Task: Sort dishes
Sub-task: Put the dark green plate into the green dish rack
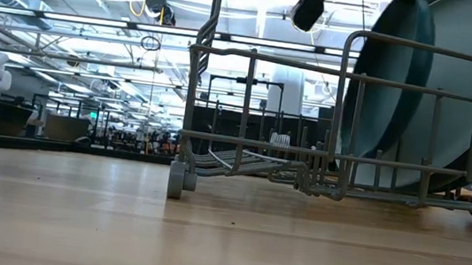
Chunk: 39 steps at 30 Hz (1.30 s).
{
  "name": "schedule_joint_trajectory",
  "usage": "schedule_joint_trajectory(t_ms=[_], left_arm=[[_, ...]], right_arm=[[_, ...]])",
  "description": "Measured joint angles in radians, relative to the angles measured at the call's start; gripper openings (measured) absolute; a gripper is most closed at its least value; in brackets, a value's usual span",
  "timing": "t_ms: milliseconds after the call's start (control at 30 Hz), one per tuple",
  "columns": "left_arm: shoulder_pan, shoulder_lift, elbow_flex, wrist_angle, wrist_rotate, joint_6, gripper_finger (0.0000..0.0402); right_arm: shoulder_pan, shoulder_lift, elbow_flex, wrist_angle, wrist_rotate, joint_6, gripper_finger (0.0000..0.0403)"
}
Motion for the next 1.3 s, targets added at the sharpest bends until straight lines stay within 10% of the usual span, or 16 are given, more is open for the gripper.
schedule_joint_trajectory(t_ms=[600,1300], left_arm=[[-0.022,-0.010,0.002,-0.071,-0.243,-0.126,0.0000],[-0.056,-0.009,-0.157,0.450,-0.275,0.049,0.0000]], right_arm=[[0.001,0.000,0.000,0.000,0.000,0.004,0.0253],[0.001,0.000,0.000,-0.001,0.000,0.006,0.0253]])
